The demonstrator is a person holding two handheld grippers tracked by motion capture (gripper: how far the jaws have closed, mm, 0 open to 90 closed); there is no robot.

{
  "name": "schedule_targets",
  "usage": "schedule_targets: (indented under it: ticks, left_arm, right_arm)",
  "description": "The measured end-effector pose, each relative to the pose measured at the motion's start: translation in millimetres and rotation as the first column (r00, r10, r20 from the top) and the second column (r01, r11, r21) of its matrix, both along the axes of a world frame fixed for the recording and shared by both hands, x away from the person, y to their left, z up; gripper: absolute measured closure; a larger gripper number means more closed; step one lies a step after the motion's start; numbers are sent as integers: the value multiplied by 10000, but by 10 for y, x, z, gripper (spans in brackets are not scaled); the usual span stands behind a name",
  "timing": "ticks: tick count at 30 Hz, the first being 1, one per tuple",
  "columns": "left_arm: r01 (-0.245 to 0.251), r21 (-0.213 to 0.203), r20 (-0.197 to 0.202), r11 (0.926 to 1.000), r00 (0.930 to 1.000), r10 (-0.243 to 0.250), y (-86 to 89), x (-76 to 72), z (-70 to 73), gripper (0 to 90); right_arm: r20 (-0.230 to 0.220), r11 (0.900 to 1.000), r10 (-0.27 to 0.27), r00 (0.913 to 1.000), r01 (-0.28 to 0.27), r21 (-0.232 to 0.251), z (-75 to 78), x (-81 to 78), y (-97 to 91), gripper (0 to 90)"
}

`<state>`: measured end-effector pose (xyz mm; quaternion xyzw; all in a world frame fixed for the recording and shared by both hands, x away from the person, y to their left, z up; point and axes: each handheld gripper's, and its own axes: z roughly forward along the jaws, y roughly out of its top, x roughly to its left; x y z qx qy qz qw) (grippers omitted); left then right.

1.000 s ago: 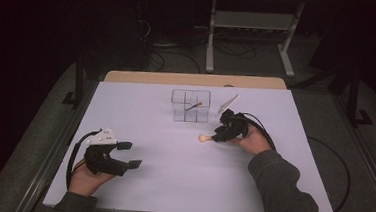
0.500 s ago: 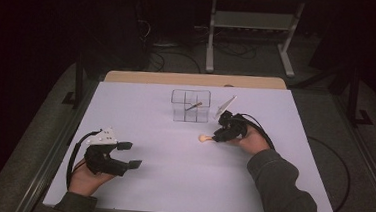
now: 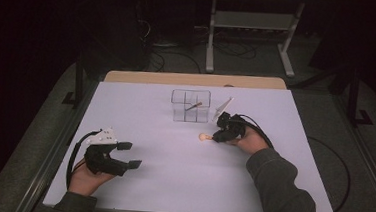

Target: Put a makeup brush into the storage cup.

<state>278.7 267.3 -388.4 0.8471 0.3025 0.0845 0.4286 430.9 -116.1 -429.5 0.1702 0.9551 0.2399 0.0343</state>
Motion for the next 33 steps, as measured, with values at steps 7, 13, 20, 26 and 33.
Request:
schedule_targets:
  ticks: [7, 13, 20, 26, 33]
  left_arm:
    - [-14, -16, -11, 10000, 10000, 14, -8, 0, -9, 247]
    - [-1, 7, 10, 10000, 10000, 1, -7, 0, -8, 247]
    - [-21, -11, 13, 10000, 10000, 21, 2, -1, -5, 247]
    - [1, -4, 14, 10000, 10000, -1, 4, 3, -7, 247]
    - [-7, -21, 23, 10000, 10000, 8, 0, 1, -7, 245]
  right_arm:
    - [-228, 9992, 121, 9997, -129, -366, 21, 36, 44, 829]
    - [-560, 9993, -17, 9984, -3, -368, 22, 69, 49, 832]
    - [-744, 9989, -190, 9970, 157, -453, 33, 78, 58, 833]
    - [-792, 9989, -285, 9965, 254, -401, 36, 75, 49, 833]
    - [-954, 9993, -364, 9948, 350, -164, 61, 59, -12, 833]
